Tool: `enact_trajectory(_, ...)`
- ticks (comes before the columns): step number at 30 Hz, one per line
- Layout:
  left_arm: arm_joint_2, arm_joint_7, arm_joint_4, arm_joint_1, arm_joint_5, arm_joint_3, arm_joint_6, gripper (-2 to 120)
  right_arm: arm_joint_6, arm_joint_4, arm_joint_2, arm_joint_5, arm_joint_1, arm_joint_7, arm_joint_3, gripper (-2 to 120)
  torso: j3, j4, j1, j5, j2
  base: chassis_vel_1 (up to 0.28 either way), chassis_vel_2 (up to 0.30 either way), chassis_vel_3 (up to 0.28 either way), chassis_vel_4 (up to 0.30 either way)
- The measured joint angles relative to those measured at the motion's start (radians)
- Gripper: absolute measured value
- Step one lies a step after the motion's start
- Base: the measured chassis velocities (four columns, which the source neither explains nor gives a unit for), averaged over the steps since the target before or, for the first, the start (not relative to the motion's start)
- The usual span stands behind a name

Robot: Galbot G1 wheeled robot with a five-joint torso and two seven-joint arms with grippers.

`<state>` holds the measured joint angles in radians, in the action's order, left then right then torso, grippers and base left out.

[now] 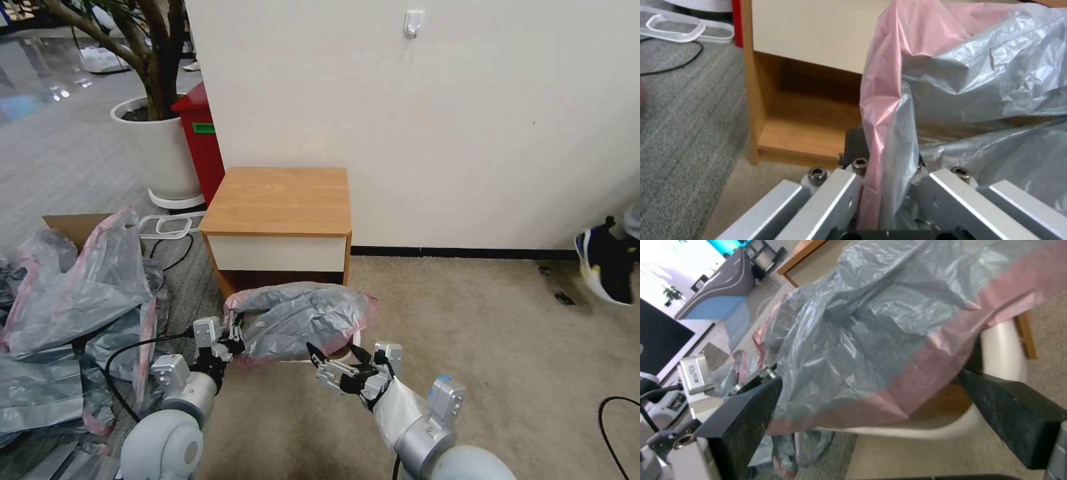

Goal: Pick up the garbage bag from the table and place it over the trash can.

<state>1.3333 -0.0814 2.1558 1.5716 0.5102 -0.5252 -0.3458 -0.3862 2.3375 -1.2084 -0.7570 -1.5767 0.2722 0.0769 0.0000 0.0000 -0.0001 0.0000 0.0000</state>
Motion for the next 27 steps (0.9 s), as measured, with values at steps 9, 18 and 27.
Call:
enact_trajectory(9,0.005,0.002,0.007,0.011,-0.003,0.007,0.001,0,0.043,-0.027,-0.025,-0.033,0.044,-0.005,-0.031,100,0.000,-0.0001,0.000,0.0000,0.000,0.000,0.000,0.000,0.000)
enact_trajectory(18,0.007,0.002,0.015,0.018,-0.003,0.005,0.001,0,0.135,-0.089,-0.046,-0.067,0.067,-0.087,-0.027,99,0.000,0.0000,0.000,0.0001,0.000,0.000,0.000,0.000,0.000)
enact_trajectory(27,0.012,0.002,0.016,0.013,0.000,0.001,0.001,0,0.197,-0.116,-0.049,-0.069,0.060,-0.172,-0.023,68,0.000,0.0000,0.000,0.0000,0.000,0.000,0.000,0.000,0.000)
